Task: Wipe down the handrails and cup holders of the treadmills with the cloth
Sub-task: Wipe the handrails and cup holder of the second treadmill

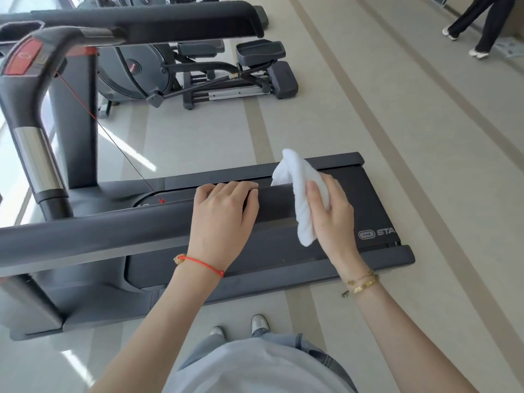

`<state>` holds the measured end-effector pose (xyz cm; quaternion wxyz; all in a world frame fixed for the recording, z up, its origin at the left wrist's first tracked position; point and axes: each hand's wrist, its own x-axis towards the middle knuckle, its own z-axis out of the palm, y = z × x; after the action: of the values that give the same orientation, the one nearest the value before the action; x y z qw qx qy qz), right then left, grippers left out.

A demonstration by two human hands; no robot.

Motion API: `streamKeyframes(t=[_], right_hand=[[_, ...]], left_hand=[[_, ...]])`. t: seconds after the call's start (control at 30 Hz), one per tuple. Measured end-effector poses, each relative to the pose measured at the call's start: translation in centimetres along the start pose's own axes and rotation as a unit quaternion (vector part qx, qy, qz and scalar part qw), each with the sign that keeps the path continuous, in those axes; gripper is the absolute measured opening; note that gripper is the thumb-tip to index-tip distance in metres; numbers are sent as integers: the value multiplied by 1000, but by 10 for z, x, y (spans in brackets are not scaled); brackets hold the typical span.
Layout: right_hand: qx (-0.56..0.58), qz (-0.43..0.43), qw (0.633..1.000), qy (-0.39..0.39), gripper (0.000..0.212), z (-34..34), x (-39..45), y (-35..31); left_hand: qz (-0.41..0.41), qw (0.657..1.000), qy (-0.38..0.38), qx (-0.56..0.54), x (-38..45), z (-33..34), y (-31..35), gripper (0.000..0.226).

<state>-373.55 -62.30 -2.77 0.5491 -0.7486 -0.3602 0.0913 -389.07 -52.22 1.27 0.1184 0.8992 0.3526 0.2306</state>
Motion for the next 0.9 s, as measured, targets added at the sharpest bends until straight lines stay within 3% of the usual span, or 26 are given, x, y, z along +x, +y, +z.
streamKeyframes(t=[0.07, 0.13, 0.27, 0.33, 0.4, 0.47, 0.6, 0.77, 0.9], right_hand=[[-16, -32, 999, 7, 11, 0, -5, 0], [-18, 2, 1000, -20, 18, -3, 3, -2], [52, 127, 977, -165, 23, -17, 36, -12], [44, 124, 972, -193, 21, -18, 42, -15], [6, 87, 981, -174, 22, -15, 39, -16], [-77, -3, 988, -135, 26, -8, 33, -17], [-253, -181, 946, -89, 38, 4, 24, -23], [-309, -318, 892, -82, 40, 23, 14, -38], [-325, -353, 872, -99, 42, 60, 6, -55]], left_hand=[[2, 1000, 5, 1, 0, 0, -1, 24], [5, 1000, 8, 1, -1, 0, 0, 24], [14, 1000, 4, -3, -2, 0, -2, 24], [15, 1000, 1, -3, -2, -1, -3, 24], [17, 1000, -3, -11, -2, -1, -4, 23], [17, 1000, -6, -22, -3, -3, -5, 22], [10, 999, 3, -38, -6, -6, -10, 20], [-19, 999, 23, -29, -16, -15, -24, 15], [-71, 995, 64, -17, -28, -28, -45, 19]])
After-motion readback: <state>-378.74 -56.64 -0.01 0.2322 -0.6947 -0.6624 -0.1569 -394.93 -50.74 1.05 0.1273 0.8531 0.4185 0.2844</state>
